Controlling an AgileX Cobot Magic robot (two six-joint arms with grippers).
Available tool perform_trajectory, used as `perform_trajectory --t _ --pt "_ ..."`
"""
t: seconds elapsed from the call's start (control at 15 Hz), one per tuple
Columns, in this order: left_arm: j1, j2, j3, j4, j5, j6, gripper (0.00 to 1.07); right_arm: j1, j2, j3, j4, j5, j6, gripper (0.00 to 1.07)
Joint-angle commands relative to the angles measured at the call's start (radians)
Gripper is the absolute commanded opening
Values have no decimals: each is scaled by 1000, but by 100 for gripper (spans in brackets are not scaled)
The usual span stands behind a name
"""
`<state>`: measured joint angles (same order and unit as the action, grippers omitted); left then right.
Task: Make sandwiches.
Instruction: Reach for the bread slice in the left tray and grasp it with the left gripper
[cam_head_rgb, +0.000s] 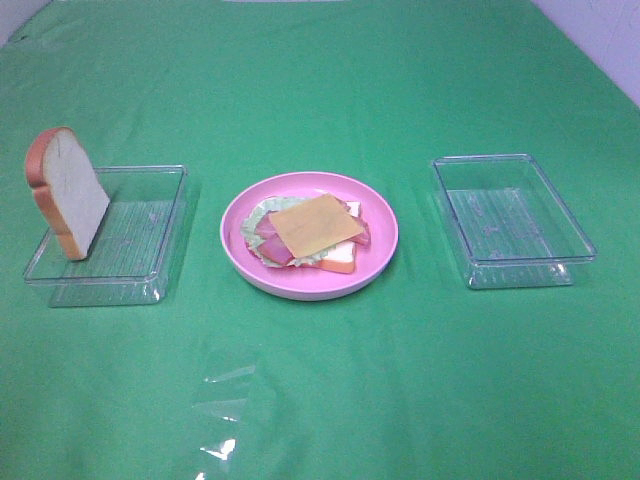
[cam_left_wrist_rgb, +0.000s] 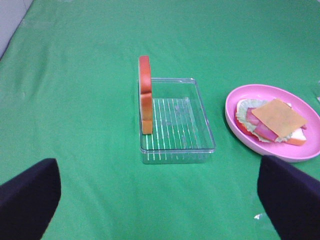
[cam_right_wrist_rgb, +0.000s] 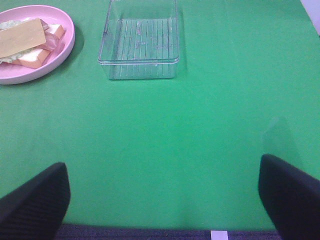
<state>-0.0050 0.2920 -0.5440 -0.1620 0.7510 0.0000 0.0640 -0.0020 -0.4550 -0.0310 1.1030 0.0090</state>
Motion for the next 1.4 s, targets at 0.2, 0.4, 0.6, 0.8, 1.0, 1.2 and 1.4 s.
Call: perform_trajectory --t 0.2,0.4,0.6,0.8,1.0,1.2,1.4 --pt "3 415 -59 -3 -105 31 100 -4 -34 3 2 -5 -9 99" --pt "3 744 -232 -4 -81 42 99 -4 -34 3 2 -5 -9 99" --pt "3 1011 -440 0 -35 42 99 -4 -34 3 2 -5 -9 99" --pt "3 1171 -581 4 -18 42 99 -4 -34 3 2 -5 -9 99" --pt "3 1383 -744 3 -4 42 99 -4 -34 3 2 -5 -9 99" --pt "3 1542 -858 -33 -6 41 98 -4 -34 3 2 -5 -9 99" --pt "-6 1641 -909 -50 -10 41 98 -4 -34 3 2 -5 -9 99"
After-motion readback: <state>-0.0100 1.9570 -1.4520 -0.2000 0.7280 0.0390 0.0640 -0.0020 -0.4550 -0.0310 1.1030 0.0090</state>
